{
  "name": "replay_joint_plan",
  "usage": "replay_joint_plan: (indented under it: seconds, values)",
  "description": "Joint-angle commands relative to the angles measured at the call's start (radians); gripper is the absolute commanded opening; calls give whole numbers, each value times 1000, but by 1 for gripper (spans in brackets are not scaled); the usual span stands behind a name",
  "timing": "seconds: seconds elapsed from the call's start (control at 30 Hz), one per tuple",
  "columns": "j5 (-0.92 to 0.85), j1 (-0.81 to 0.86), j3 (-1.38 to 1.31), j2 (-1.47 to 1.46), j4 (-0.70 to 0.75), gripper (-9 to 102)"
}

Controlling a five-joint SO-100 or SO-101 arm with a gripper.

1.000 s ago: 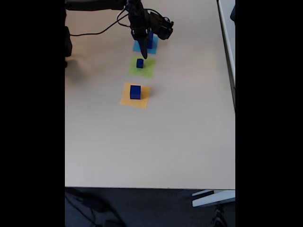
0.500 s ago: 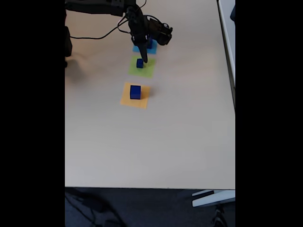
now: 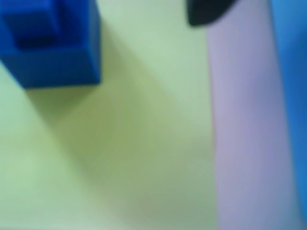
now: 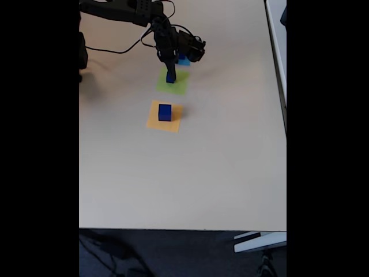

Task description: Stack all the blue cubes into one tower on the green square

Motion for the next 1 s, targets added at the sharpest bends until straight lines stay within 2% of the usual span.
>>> replay_joint_plan:
  seconds: [0.0, 0.97]
  values:
    - [-8, 2, 0, 49, -20, 29]
    - [-28, 26, 34, 54, -28, 22]
